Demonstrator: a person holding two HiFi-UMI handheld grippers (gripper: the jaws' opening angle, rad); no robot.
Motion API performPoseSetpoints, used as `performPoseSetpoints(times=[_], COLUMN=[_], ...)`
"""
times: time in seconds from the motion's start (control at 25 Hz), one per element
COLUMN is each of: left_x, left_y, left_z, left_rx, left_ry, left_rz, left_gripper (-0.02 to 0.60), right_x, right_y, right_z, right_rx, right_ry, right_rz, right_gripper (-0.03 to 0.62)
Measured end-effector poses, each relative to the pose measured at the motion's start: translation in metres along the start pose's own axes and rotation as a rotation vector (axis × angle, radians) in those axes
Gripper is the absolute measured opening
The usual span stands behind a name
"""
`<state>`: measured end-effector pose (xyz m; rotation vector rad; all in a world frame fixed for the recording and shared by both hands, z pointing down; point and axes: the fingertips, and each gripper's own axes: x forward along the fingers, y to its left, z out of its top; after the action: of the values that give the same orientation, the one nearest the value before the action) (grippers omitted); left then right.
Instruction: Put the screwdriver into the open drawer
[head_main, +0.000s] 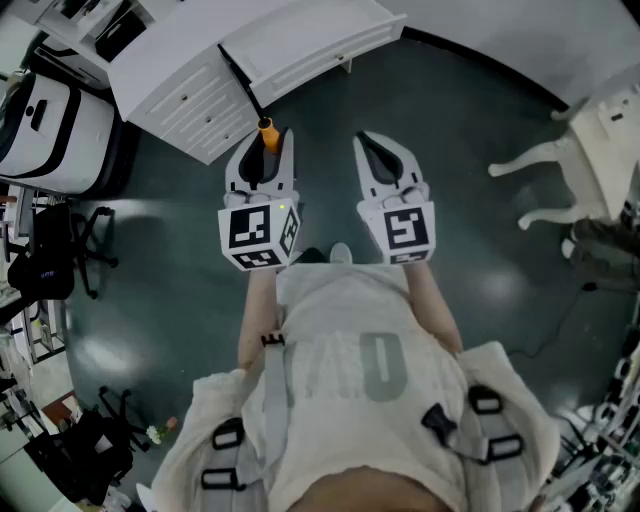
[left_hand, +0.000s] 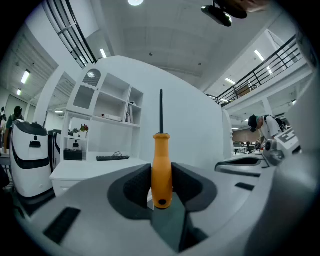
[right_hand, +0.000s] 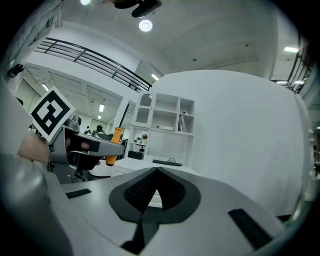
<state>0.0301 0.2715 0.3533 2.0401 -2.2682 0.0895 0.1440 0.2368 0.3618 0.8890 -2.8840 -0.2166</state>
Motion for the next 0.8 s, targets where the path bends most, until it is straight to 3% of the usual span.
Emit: performPoseSetpoints(times=[0.44,0.8], left_x=[0.01,0.014], left_y=[-0.003,0.004], left_z=[-0.001,-0.009], left_rx=[0.007,-0.007], left_ry=[0.011,0.033], left_rz=[-0.009,0.003], left_gripper=[0.123,0.123], right_x=[0.006,0.017], right_y=[-0.016,-0.016], right_z=[0.003,-0.011], right_rx=[0.066,0.003], right_ry=[-0.029,0.011], right_rz=[-0.03,-0.042], right_gripper=[0.003,0.003])
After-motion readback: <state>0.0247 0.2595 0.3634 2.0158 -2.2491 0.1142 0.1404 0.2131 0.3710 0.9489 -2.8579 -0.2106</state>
